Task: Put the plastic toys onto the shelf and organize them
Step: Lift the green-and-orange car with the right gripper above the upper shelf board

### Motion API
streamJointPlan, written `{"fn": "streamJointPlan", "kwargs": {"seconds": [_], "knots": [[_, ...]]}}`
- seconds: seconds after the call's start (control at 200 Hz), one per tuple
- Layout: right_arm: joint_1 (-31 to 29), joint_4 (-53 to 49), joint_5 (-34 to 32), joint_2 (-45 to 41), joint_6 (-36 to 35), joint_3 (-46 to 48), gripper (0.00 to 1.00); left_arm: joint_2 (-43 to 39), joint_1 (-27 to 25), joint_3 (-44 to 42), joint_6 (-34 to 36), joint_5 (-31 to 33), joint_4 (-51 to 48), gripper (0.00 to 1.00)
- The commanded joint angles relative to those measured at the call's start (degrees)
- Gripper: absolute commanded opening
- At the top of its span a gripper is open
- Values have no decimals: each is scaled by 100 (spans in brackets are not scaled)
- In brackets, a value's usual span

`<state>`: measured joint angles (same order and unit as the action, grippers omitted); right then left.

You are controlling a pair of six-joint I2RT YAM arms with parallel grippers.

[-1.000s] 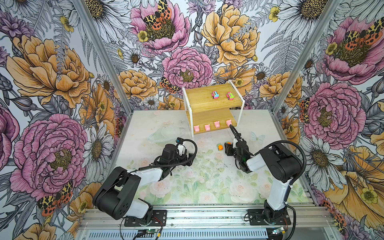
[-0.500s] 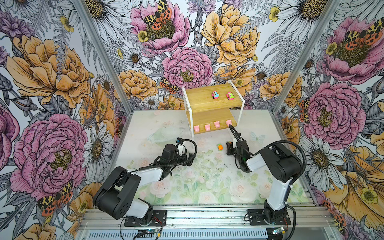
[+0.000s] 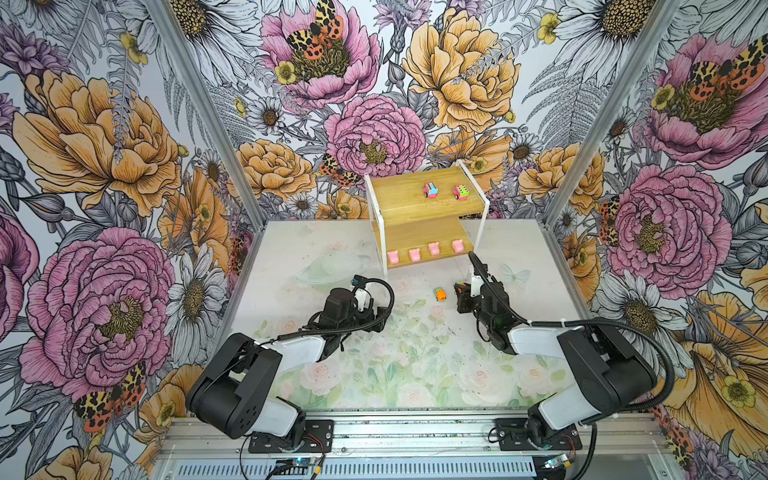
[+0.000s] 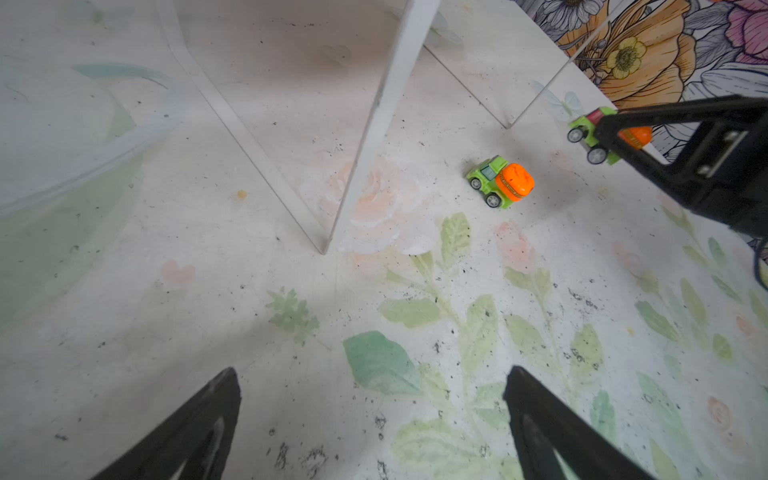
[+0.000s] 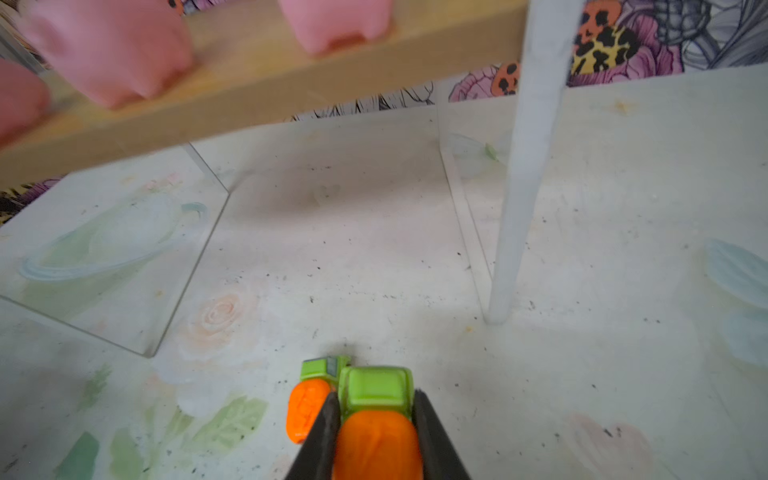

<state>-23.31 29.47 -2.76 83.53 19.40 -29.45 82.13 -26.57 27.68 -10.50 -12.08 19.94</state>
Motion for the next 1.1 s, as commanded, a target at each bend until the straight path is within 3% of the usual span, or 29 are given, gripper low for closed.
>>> {"fn": "streamJointPlan", "kwargs": {"seconds": [0.0, 0.165, 0.315, 0.856, 1.096], "knots": [[-158, -1791, 163, -972, -168, -508, 23, -191, 55, -72, -28, -1, 125, 99], [-197, -3909, 514, -1852, -152, -1822, 23, -306, 90, -36, 9, -15, -75, 99], [-329, -4838, 705, -1878, -136, -3098, 23, -436, 108, -11, 26, -32, -217, 99], [-1072, -5823, -210, 1056, -115, -7622, 22, -837, 235, 98, 92, -82, -743, 99], [-1251, -6229, -914, 1854, 21, -8682, 22, -918, 301, 37, 75, -94, -738, 99]]}}
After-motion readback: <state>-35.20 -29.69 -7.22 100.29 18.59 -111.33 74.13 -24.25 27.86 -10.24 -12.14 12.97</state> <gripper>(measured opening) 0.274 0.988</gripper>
